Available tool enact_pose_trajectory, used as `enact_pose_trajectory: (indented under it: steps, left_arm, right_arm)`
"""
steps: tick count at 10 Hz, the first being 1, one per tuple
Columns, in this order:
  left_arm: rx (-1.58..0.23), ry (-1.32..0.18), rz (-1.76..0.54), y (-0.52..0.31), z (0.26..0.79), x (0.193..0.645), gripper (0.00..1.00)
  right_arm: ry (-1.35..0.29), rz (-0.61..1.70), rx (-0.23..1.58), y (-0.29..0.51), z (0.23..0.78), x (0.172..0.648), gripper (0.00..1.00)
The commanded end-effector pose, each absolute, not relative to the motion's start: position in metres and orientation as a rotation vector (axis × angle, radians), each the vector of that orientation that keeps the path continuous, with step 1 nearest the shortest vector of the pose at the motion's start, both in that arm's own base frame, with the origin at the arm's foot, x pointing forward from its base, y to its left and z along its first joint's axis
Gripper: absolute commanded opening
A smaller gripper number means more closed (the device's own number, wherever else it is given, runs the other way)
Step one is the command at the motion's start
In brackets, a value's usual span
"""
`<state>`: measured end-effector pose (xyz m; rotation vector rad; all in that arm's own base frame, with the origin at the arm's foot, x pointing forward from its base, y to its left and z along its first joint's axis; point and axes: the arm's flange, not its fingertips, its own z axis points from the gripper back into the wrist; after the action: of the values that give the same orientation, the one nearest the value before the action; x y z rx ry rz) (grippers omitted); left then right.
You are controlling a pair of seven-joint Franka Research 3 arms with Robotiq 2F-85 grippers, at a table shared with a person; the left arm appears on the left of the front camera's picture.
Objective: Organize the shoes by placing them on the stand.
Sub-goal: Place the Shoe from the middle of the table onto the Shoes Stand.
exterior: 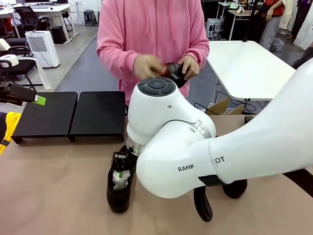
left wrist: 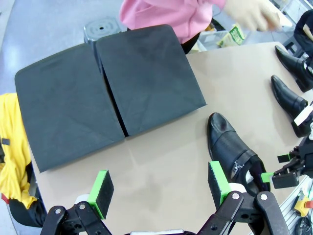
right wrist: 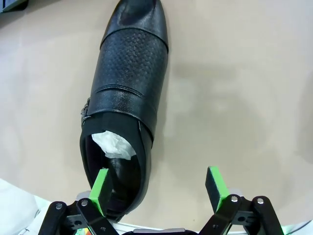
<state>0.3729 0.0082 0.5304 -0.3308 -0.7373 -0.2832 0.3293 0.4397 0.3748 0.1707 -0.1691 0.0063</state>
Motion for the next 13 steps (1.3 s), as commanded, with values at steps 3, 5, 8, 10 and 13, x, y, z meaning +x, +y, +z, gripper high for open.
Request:
enact_pose_trajectory:
  steps: [3, 5, 8, 10, 13]
  left_arm:
    - [-0.346, -0.739, -0.293, 0.011, 0.53, 0.373, 1.0]
    - [-0.331, -0.737, -0.283, 0.008, 0.53, 0.373, 1.0]
    - [-0.358, -0.631, -0.253, -0.08, 0.534, 0.337, 1.0]
    - [-0.339, -0.527, -0.147, -0.112, 0.541, 0.312, 1.0]
    - [-0.332, -0.526, -0.167, -0.126, 0.54, 0.324, 1.0]
  right_arm:
    - [-0.169, 0.006, 0.171, 0.44, 0.375, 0.329, 1.0]
    - [-0.277, -0.123, 0.174, 0.384, 0.426, 0.316, 1.0]
    - [-0.396, -0.331, 0.168, 0.298, 0.483, 0.306, 1.0]
    - [-0.403, -0.429, 0.167, 0.264, 0.495, 0.304, 1.0]
    - [-0.412, -0.381, 0.174, 0.269, 0.5, 0.31, 1.0]
